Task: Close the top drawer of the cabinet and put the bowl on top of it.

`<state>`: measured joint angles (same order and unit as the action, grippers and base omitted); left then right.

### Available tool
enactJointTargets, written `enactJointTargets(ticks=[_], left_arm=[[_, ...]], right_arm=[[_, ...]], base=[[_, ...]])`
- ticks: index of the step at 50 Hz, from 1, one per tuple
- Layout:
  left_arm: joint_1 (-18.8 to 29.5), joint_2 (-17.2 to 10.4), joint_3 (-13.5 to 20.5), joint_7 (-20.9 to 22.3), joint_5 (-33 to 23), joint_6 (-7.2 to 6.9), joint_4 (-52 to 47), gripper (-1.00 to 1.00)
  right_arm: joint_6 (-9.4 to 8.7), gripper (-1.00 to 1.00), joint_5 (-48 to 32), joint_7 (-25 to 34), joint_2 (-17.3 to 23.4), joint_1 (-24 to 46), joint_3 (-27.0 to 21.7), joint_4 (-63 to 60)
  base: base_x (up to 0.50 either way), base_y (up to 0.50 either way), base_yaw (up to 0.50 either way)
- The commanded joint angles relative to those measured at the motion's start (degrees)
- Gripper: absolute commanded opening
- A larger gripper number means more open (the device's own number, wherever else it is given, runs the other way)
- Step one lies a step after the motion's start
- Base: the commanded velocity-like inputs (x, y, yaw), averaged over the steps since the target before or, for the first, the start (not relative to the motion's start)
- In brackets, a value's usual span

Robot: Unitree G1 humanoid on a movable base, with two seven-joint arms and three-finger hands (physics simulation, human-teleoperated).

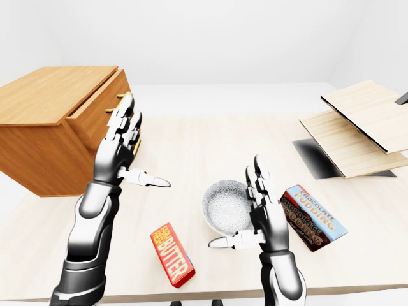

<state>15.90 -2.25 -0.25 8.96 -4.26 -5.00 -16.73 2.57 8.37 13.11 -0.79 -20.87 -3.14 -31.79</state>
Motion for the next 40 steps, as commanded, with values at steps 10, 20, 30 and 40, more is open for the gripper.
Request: enactJointTargets(ticks=[10,20,30,40], left_arm=[[8.0,-2.0,3.2,1.9,4.7,0.0,10.3,1.0],[9.5,-3.3,4.5,1.9,7.2,0.0,13.1,1.0],[11.3,-4.8,5.8,0.7,10.0,0.0,20.5,1.0],[14.0,-6.4,6.8,0.3,11.4,0.0,29.8,1.0]], right_arm=[[1.47,1.0,1.7,1.9,-0.1,-1.1,-0.3,-0.7],[1.17,1.0,1.2,1.8,-0.2,-0.7,-0.1,-0.3],[0.85,1.0,1.1,1.6,0.0,-0.5,0.3,-0.2],[0.21,1.0,1.3,1.4,0.1,-1.0,0.6,-1.3]], base=[[0.0,0.0,0.0],[0.0,0.0,0.0],[0.0,0.0,0.0],[0.0,0.0,0.0]])
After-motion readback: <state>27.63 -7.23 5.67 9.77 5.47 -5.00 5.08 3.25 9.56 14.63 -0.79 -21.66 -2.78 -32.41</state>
